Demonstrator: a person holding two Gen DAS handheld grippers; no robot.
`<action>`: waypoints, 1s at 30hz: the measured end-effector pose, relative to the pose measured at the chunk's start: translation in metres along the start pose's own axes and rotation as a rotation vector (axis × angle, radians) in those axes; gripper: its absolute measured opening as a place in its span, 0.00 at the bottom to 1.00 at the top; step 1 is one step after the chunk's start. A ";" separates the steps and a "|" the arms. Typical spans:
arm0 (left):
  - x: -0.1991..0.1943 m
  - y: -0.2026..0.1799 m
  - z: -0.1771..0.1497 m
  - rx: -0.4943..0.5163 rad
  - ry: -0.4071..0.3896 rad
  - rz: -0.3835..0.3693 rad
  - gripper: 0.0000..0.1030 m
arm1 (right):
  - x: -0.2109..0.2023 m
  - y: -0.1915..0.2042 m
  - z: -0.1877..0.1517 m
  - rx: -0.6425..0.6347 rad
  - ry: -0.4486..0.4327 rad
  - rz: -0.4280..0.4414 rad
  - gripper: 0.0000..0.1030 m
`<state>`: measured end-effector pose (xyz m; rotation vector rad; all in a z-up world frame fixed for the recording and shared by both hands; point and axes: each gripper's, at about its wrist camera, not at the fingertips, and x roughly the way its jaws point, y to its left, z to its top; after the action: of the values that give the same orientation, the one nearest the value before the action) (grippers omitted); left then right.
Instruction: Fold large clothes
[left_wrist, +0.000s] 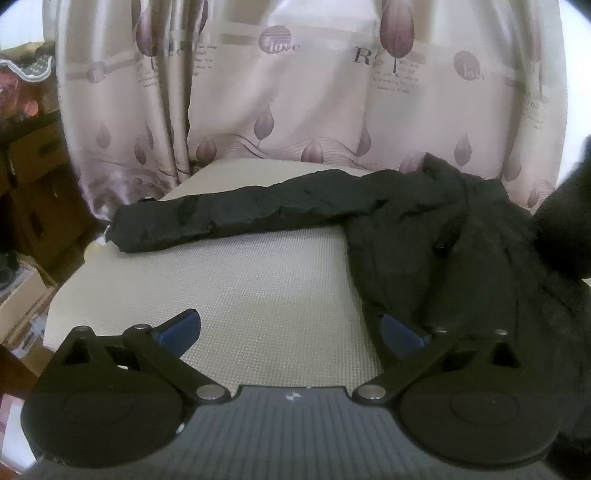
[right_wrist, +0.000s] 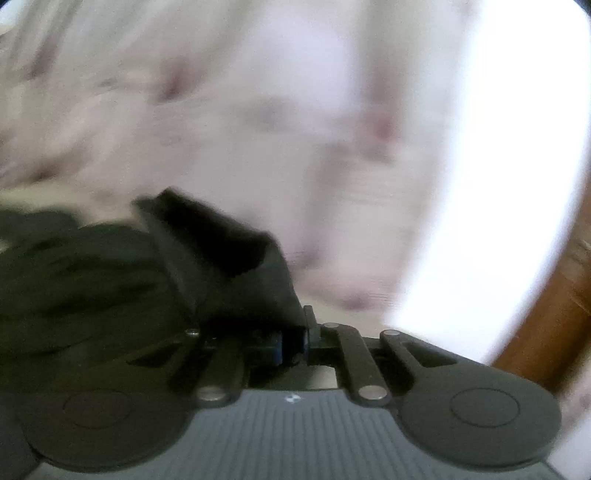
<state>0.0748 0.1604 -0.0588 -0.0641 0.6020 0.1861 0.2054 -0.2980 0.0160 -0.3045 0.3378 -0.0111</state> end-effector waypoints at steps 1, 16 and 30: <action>0.001 -0.002 0.001 -0.001 0.005 0.003 1.00 | 0.004 -0.028 0.002 0.039 0.006 -0.046 0.08; 0.029 -0.024 -0.008 0.040 0.116 0.082 1.00 | 0.091 -0.270 -0.099 0.558 0.205 -0.442 0.08; 0.013 -0.013 -0.020 -0.040 0.116 -0.143 0.99 | 0.008 -0.220 -0.197 0.907 0.100 -0.117 0.74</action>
<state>0.0769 0.1475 -0.0829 -0.1571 0.7062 0.0561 0.1571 -0.5657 -0.0981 0.5771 0.3808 -0.2871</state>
